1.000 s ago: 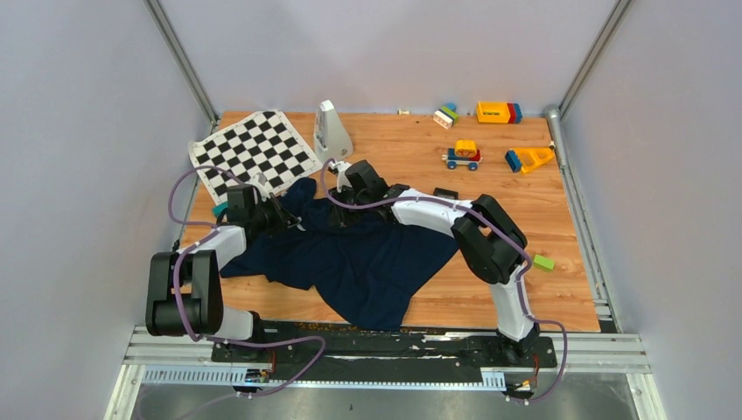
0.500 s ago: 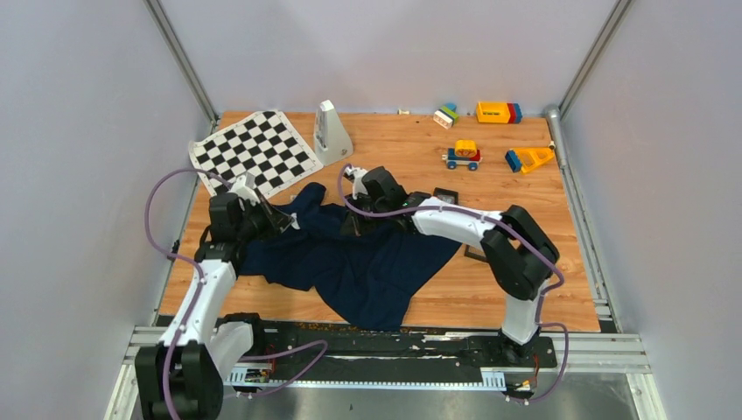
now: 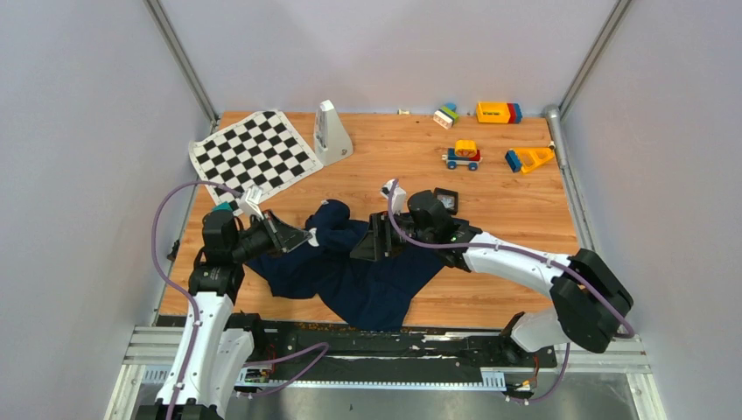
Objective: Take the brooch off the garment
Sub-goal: Remove the brooch from the clothes.
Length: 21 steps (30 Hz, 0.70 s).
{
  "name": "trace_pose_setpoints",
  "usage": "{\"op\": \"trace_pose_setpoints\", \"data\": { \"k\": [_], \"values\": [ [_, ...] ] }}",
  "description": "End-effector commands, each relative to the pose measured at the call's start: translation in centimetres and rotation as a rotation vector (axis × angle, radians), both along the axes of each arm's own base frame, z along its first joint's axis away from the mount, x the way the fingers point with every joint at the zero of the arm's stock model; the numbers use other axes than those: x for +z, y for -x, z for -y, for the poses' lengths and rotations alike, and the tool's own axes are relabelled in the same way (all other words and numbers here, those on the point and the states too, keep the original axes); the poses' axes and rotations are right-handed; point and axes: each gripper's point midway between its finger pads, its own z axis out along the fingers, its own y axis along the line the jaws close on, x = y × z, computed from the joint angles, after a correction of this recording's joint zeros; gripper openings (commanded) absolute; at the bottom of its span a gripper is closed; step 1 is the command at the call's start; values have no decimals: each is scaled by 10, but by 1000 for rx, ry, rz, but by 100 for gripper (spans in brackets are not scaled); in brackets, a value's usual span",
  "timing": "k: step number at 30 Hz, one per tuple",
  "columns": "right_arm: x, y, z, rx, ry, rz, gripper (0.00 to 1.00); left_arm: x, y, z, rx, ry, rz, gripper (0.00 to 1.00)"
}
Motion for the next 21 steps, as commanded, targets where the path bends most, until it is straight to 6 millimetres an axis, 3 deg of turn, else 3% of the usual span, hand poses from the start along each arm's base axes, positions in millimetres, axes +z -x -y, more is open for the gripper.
{"op": "trace_pose_setpoints", "data": {
  "k": [1,7,11,21],
  "values": [
    [81,4,-16,34,-280,91,72,42,24,24,-194,66,78,0],
    [117,3,-22,85,-334,187,76,76,45,34,-339,-26,171,0],
    [118,8,-32,160,-346,160,73,93,56,43,-427,-48,229,0],
    [126,40,-32,311,-510,97,57,107,64,53,-449,-14,324,0]
  ]
}}
